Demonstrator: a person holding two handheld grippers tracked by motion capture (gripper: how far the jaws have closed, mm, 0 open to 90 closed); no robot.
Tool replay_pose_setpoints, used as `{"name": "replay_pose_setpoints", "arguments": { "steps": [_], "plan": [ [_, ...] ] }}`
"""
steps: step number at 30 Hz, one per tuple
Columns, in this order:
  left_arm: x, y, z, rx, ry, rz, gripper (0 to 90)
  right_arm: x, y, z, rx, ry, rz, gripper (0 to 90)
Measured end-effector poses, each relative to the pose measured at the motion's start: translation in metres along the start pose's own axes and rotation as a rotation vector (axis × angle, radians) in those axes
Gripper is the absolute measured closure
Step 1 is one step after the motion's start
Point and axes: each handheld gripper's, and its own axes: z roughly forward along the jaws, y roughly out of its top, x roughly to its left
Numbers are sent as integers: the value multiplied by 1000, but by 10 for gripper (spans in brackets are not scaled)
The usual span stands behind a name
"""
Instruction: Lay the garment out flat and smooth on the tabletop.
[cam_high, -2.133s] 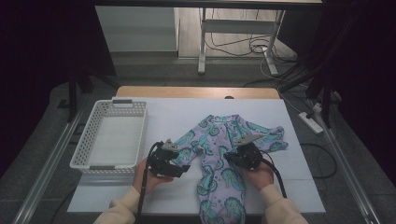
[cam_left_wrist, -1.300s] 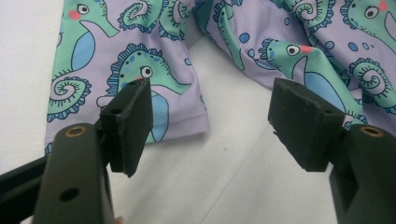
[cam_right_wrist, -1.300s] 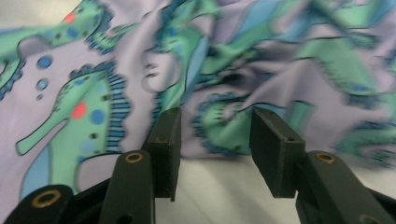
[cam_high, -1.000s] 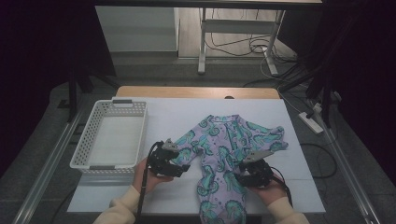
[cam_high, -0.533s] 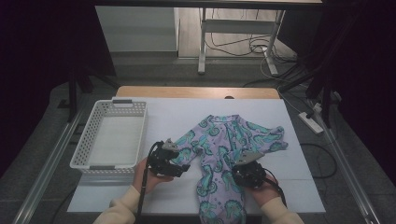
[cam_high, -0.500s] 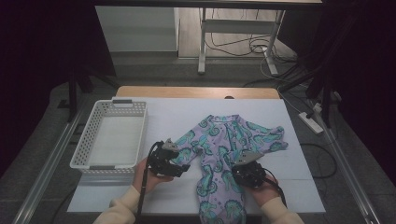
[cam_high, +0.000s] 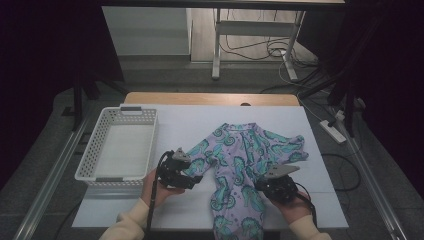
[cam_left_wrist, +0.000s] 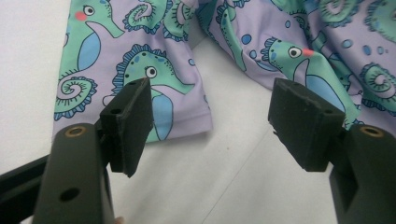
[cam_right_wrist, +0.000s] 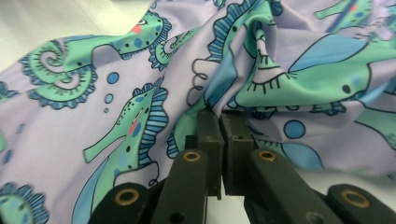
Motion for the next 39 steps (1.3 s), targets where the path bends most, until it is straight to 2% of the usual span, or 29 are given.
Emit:
{"name": "replay_pose_setpoints", "arguments": {
  "steps": [7, 13, 17, 22, 31, 37, 39],
  "plan": [
    [0, 0, -1, -2, 0, 1, 311, 1, -19, -32, -26, -12, 22, 879],
    [0, 1, 0, 0, -1, 2, 311, -1, -34, -48, -19, -25, 45, 880],
    [0, 1, 1, 1, -2, 2, 311, -4, -41, -52, -9, -30, 59, 880],
    [-1, 1, 2, 5, -1, 3, 311, -5, -42, -50, -4, -13, 66, 881],
    [0, 0, 1, 4, -1, 1, 311, 9, -45, -52, 41, 22, 21, 893],
    [0, 1, 2, 5, -2, 4, 311, 14, -53, -60, 38, 35, 32, 894],
    [0, 1, 2, 5, -3, 2, 311, 17, -54, -62, 34, 59, 30, 894]
  ]
}}
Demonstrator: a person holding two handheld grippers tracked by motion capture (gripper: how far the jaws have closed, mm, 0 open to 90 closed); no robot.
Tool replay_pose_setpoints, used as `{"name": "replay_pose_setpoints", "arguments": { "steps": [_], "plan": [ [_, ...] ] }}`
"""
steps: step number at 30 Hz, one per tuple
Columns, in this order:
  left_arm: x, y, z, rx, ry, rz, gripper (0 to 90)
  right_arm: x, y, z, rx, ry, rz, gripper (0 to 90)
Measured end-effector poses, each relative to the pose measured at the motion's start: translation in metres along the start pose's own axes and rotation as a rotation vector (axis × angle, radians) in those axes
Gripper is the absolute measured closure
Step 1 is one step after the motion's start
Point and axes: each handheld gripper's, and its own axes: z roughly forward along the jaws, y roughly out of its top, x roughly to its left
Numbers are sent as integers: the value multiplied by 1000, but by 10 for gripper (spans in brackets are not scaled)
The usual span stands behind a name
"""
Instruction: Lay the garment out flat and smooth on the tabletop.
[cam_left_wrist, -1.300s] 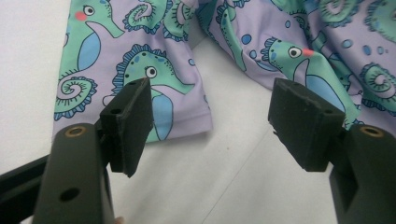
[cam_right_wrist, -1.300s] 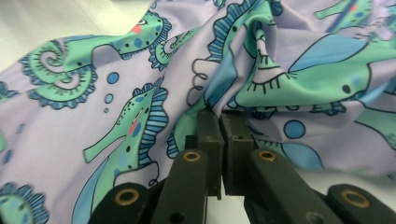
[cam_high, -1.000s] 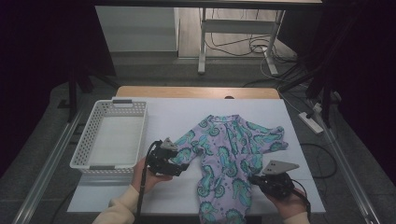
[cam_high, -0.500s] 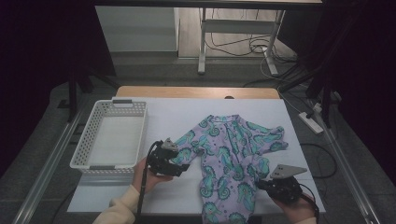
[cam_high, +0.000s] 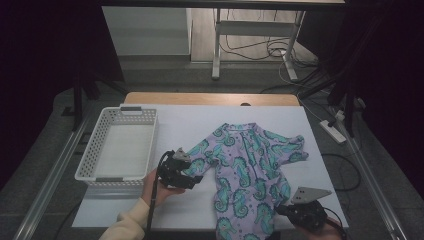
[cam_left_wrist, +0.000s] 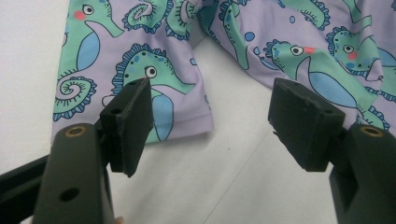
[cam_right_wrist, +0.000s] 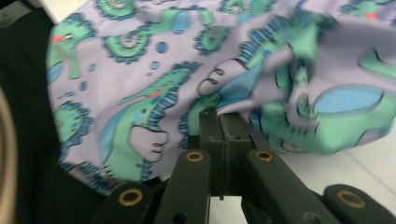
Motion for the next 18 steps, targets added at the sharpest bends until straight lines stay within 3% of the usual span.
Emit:
{"name": "replay_pose_setpoints", "arguments": {
  "steps": [5, 8, 10, 16, 18],
  "plan": [
    [1, 0, 0, 0, 0, -3, 311, 16, 0, 5, 30, 67, -51, 894],
    [0, 0, 0, 0, 0, 0, 311, 20, 2, 8, 45, 63, -85, 888],
    [0, 0, 1, 1, -1, -1, 311, 15, 2, 6, 14, 45, -62, 846],
    [1, 0, 0, 0, 1, -3, 311, -5, 0, -9, -66, -68, 39, 626],
    [1, 0, 0, -1, 0, -3, 311, -13, -1, -14, -80, -98, 70, 618]
  ]
}}
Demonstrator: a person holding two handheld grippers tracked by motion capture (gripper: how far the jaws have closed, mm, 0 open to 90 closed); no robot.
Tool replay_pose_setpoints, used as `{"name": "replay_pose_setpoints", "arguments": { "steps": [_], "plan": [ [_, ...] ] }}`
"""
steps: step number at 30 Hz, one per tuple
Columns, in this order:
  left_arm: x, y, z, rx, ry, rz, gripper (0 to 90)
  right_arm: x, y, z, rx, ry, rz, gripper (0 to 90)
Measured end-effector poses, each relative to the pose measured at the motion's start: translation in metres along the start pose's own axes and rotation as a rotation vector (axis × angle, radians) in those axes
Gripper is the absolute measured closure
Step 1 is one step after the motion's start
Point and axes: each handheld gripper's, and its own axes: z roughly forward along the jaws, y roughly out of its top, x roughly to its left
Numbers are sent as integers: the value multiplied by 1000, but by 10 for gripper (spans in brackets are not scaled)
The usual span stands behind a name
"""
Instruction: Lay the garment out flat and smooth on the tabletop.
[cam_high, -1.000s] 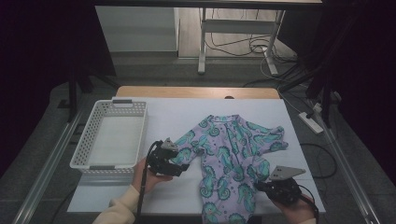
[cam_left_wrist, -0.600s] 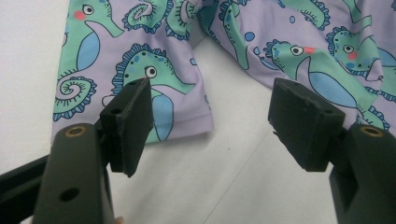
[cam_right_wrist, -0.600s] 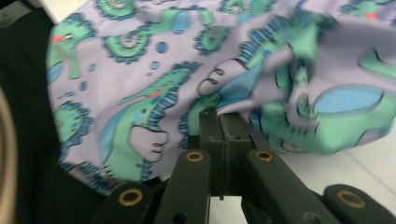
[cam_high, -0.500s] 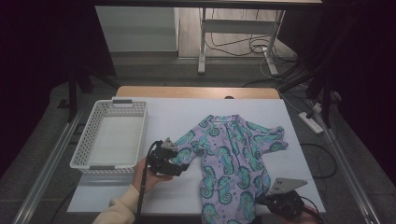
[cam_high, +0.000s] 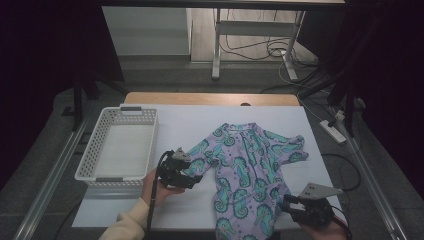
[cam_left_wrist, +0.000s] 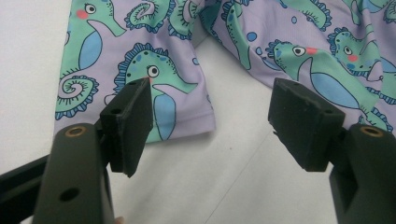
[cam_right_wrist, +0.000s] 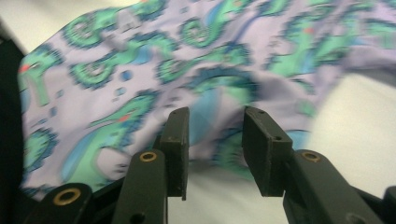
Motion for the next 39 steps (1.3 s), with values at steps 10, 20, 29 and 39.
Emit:
{"name": "replay_pose_setpoints", "arguments": {
  "steps": [10, 20, 29, 39],
  "plan": [
    [-1, 0, 2, 5, -2, 2, 311, -43, 9, 3, -31, -136, 94, 563],
    [1, -1, 2, 4, -1, -6, 311, -97, 30, 36, -19, -199, 186, 528],
    [0, -1, 4, 11, -1, 2, 311, -140, 36, 57, 14, -365, 245, 473],
    [0, -1, 4, 12, 3, 1, 310, -166, 29, 71, 116, -353, 290, 850]
  ]
}}
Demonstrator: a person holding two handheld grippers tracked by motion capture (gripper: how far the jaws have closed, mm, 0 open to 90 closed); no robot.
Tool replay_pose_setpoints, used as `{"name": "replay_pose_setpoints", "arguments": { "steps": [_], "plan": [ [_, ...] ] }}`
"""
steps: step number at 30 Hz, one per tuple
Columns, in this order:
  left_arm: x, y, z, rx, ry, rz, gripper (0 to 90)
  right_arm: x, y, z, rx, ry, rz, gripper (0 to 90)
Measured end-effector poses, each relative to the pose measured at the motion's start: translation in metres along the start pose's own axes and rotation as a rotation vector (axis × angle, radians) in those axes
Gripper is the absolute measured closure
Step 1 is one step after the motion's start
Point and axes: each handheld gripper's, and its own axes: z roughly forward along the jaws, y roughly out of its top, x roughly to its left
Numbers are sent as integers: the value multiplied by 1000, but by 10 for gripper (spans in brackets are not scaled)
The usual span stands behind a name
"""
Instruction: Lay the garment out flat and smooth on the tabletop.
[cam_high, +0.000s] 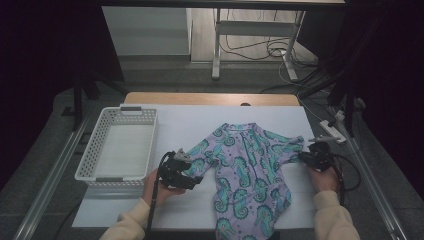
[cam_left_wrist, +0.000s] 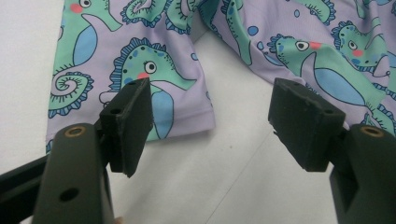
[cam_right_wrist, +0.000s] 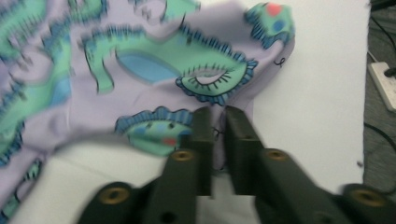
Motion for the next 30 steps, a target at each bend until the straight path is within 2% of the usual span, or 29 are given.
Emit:
{"name": "replay_pose_setpoints", "arguments": {
  "steps": [2, 7, 14, 16, 18, 20, 22, 25, 30],
  "plan": [
    [0, 0, -1, 1, 2, -1, 310, 1, -2, -1, 8, -16, -21, 867],
    [0, -1, -2, -5, 3, -3, 310, 2, -8, -9, 25, -31, -37, 871],
    [0, 0, -2, 0, 3, 2, 310, -1, -18, -19, 18, -27, -22, 862],
    [0, 0, -1, -1, 3, 1, 310, -2, -19, -21, 10, -29, -18, 823],
    [0, 0, -1, -2, 2, -1, 310, -1, -19, -23, -22, -39, -16, 728],
    [0, 0, -2, -4, 2, -3, 310, 0, -18, -28, -60, -25, -5, 667],
    [0, 0, -2, -5, 2, -4, 310, 3, -16, -33, -98, 9, -5, 609],
    [0, 1, -2, -4, 2, -2, 310, 9, -15, -38, -148, 76, -9, 578],
    [0, 1, -1, -9, 1, -4, 310, 19, -14, -40, -178, 158, -40, 537]
  ]
}}
